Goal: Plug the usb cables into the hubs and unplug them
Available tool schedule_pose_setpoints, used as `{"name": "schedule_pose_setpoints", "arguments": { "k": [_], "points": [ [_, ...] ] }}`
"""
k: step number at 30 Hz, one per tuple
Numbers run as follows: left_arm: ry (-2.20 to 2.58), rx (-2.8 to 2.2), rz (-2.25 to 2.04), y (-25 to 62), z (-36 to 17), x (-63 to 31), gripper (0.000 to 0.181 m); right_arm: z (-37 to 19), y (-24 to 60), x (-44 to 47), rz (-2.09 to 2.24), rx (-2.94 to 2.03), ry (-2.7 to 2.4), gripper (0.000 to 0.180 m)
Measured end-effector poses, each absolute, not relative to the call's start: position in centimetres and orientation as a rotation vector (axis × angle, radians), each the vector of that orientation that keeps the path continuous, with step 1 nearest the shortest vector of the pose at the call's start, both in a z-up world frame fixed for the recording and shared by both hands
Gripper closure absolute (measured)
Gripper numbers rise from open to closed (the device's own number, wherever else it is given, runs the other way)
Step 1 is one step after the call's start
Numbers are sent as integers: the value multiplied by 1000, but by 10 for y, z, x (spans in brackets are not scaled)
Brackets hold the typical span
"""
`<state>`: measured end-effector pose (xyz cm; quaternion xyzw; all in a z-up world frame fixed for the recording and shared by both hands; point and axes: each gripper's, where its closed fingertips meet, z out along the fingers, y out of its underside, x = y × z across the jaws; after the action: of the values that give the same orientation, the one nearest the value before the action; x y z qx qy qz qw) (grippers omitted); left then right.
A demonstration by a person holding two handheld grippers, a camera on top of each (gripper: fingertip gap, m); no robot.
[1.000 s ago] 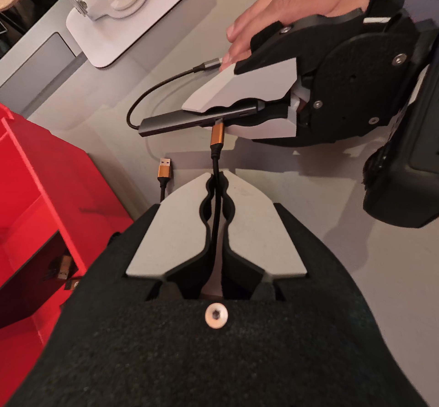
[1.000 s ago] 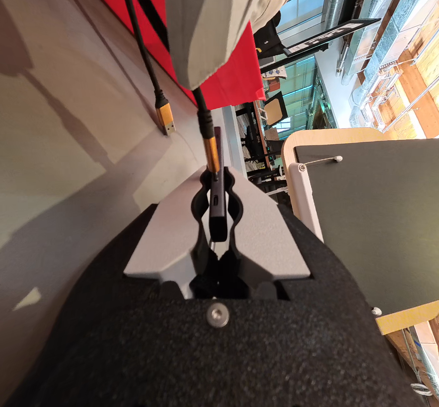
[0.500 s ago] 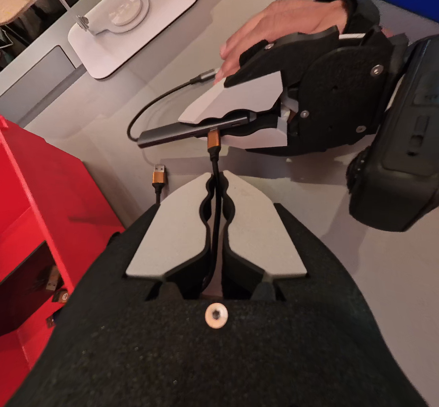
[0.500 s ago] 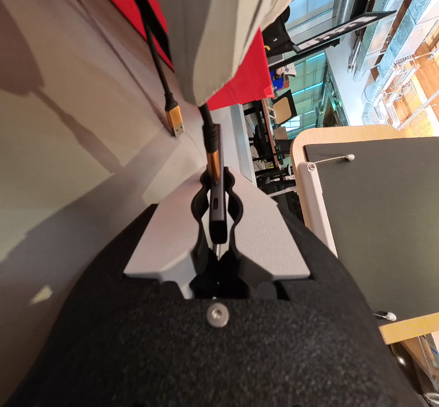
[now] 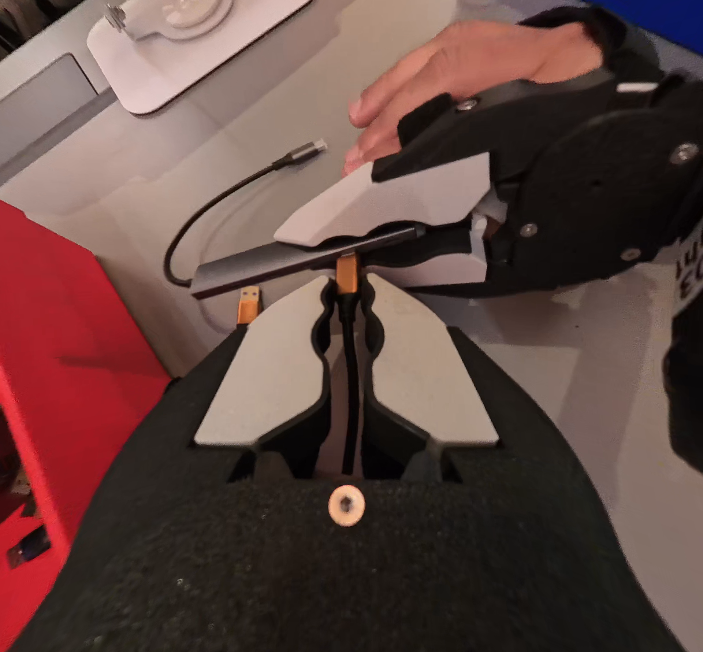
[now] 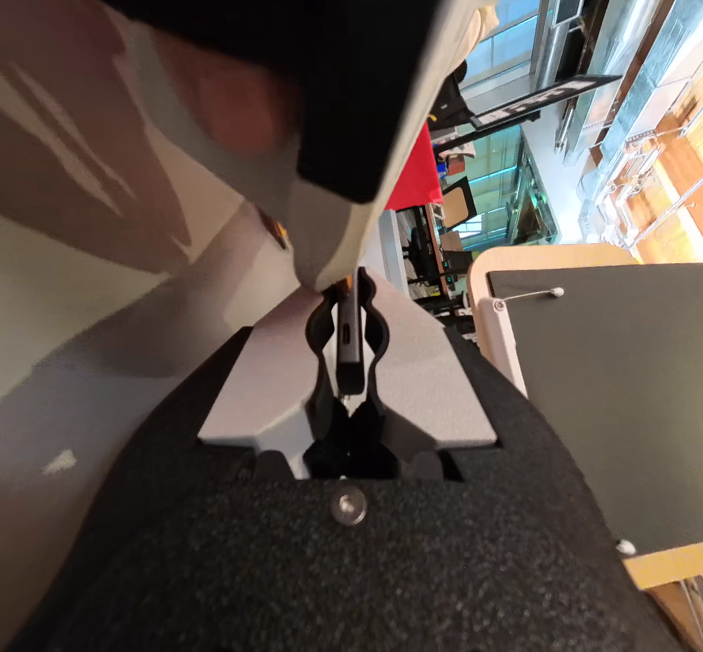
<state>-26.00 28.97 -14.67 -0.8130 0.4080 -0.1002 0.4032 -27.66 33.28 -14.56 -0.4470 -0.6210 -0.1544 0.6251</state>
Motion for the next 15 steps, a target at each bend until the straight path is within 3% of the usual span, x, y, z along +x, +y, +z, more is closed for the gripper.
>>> {"name": "schedule_pose_setpoints", "arguments": {
  "k": [15],
  "points": [
    [962, -2103, -294, 292, -146, -262, 168, -140, 328, -266, -442, -932, -1431, 171]
  ]
}}
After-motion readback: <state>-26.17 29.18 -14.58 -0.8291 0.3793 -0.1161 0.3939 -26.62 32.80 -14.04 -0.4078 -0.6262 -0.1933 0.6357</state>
